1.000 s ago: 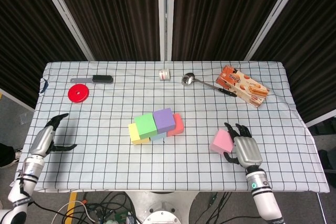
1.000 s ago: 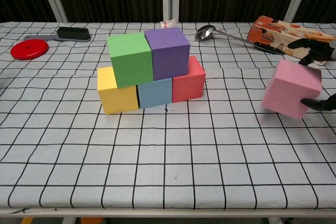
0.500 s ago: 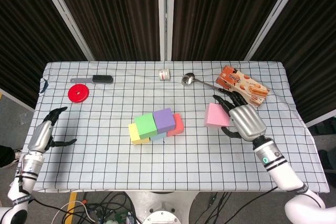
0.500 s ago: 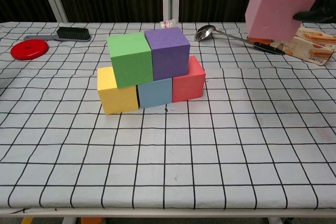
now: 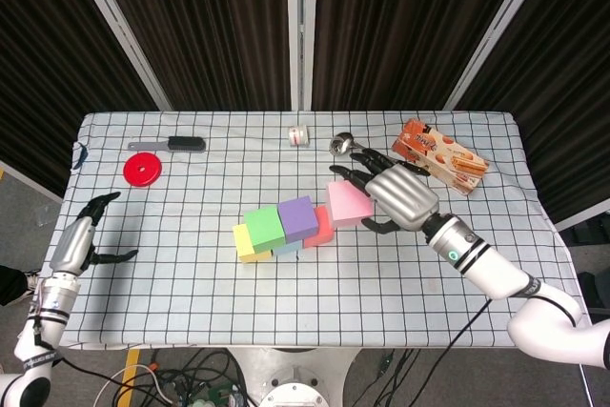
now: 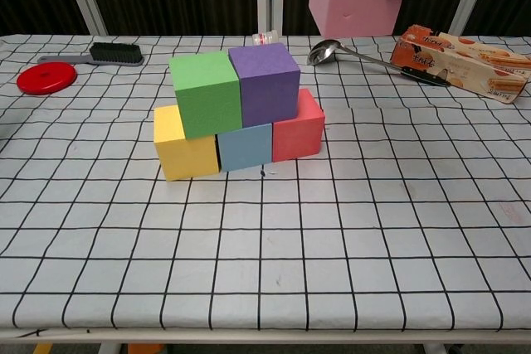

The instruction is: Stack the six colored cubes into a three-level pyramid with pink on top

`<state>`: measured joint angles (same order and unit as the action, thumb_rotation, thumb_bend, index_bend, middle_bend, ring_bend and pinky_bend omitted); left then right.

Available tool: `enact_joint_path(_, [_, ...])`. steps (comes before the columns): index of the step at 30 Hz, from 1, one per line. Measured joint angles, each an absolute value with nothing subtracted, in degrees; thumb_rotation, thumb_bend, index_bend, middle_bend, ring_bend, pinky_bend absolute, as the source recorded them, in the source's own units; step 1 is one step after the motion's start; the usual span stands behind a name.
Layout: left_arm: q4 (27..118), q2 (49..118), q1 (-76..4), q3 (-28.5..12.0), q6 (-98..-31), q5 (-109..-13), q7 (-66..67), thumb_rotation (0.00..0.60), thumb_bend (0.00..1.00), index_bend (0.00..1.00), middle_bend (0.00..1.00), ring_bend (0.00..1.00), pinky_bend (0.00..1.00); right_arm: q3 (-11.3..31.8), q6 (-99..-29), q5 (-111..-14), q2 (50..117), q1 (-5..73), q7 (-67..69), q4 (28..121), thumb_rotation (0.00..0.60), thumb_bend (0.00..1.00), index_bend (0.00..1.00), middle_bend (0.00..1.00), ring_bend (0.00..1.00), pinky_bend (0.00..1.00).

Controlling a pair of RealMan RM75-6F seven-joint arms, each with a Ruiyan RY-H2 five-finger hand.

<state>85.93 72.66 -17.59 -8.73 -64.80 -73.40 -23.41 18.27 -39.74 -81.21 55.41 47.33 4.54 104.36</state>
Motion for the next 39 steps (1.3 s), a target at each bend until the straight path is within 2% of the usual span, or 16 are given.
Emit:
enact_joint_path(19, [85.7,72.4,-17.0,-8.2,-66.0,-75.1,-25.7,0.6,0.02,0.1,0.08,0.0,0.09,16.6,-37.4,-84.1,63.5,55.9,10.3,97.4,0.6,0.33,0.0,0.38,0.0,0.0])
enact_joint_path(39, [85.7,72.0,-16.1,-7.1,-67.0,-76.5,-26.9,0.6,0.02,0.1,0.08,0.0,0.09,15.4,-35.9,-82.3,70.4,61.8,11.3,91.7,0.6,0.33,0.0,0.38,0.0,0.0])
